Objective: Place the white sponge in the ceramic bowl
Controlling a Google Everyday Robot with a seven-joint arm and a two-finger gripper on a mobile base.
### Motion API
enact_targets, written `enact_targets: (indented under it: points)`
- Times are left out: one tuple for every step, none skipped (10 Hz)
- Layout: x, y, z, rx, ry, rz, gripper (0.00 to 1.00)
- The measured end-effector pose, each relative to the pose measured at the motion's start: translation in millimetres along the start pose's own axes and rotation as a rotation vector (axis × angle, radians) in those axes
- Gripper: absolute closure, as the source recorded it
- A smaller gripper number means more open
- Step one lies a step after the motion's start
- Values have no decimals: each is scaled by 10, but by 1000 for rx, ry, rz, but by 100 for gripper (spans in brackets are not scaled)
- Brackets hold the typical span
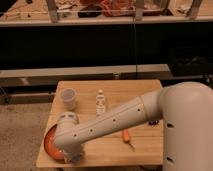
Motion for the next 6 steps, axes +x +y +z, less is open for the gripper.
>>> enact_targets:
  points:
    - [2,-5,2,2,0,-2,61]
    - [-9,-10,15,5,0,-1,61]
    - [-7,-14,19,8,0,0,59]
    - [2,-17,21,10,-1,-1,52]
    - [7,-21,22,11,-1,-4,45]
    - [18,-27,30,14,-3,-9,35]
